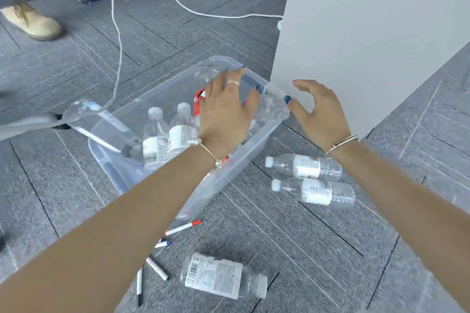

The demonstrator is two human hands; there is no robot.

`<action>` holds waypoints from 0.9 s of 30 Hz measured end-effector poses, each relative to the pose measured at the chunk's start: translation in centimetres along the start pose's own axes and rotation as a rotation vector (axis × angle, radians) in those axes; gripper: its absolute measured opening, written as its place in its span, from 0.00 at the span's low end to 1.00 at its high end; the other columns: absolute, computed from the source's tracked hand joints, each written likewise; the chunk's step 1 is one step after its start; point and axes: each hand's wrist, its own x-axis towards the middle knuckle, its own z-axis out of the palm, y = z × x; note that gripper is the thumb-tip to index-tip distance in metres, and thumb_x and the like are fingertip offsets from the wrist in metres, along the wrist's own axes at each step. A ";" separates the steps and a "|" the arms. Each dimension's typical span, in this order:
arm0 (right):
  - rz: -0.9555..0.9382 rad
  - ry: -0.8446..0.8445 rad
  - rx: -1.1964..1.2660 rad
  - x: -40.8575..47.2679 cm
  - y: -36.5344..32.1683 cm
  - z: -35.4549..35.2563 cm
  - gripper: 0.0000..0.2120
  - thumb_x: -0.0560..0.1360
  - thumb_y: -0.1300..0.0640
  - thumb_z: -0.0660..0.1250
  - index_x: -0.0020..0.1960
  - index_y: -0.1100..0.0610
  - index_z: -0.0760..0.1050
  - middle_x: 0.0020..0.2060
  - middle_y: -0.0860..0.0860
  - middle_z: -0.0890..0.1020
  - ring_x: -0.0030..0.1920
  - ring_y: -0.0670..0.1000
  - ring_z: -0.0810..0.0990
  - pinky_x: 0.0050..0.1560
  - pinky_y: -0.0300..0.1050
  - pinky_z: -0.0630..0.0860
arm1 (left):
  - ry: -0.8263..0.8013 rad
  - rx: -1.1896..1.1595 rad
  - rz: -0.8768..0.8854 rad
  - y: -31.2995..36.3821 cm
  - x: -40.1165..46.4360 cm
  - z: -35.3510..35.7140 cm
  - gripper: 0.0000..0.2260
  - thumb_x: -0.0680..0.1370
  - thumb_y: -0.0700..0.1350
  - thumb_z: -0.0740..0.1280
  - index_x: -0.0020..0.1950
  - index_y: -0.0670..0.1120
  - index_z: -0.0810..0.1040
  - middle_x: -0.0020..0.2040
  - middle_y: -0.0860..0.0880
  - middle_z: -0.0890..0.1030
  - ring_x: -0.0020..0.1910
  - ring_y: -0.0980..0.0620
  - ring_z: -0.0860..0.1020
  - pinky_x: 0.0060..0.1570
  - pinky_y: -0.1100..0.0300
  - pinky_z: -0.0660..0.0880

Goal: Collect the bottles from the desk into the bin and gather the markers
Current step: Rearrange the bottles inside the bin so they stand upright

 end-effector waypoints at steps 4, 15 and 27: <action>0.061 -0.046 -0.008 -2.4 2.6 -1.6 0.19 0.74 0.57 0.63 0.64 0.53 0.68 0.59 0.52 0.76 0.62 0.54 0.70 0.57 0.36 0.61 | -0.086 -0.051 0.074 2.9 -1.9 4.1 0.21 0.76 0.52 0.60 0.67 0.46 0.70 0.66 0.44 0.72 0.67 0.43 0.68 0.67 0.49 0.63; 0.298 -0.324 -0.127 -9.6 12.3 1.4 0.27 0.71 0.49 0.67 0.67 0.48 0.62 0.65 0.52 0.71 0.67 0.57 0.66 0.65 0.53 0.65 | -0.158 -0.066 0.323 1.6 -9.2 11.3 0.15 0.73 0.46 0.59 0.59 0.45 0.74 0.62 0.43 0.71 0.61 0.44 0.68 0.64 0.54 0.62; 0.295 -0.652 -0.393 -14.6 16.5 5.1 0.37 0.65 0.46 0.72 0.69 0.47 0.60 0.67 0.50 0.69 0.68 0.55 0.63 0.69 0.56 0.63 | -0.781 0.050 -0.043 -6.9 -13.1 14.1 0.26 0.76 0.54 0.64 0.71 0.49 0.63 0.71 0.47 0.64 0.72 0.49 0.60 0.72 0.49 0.59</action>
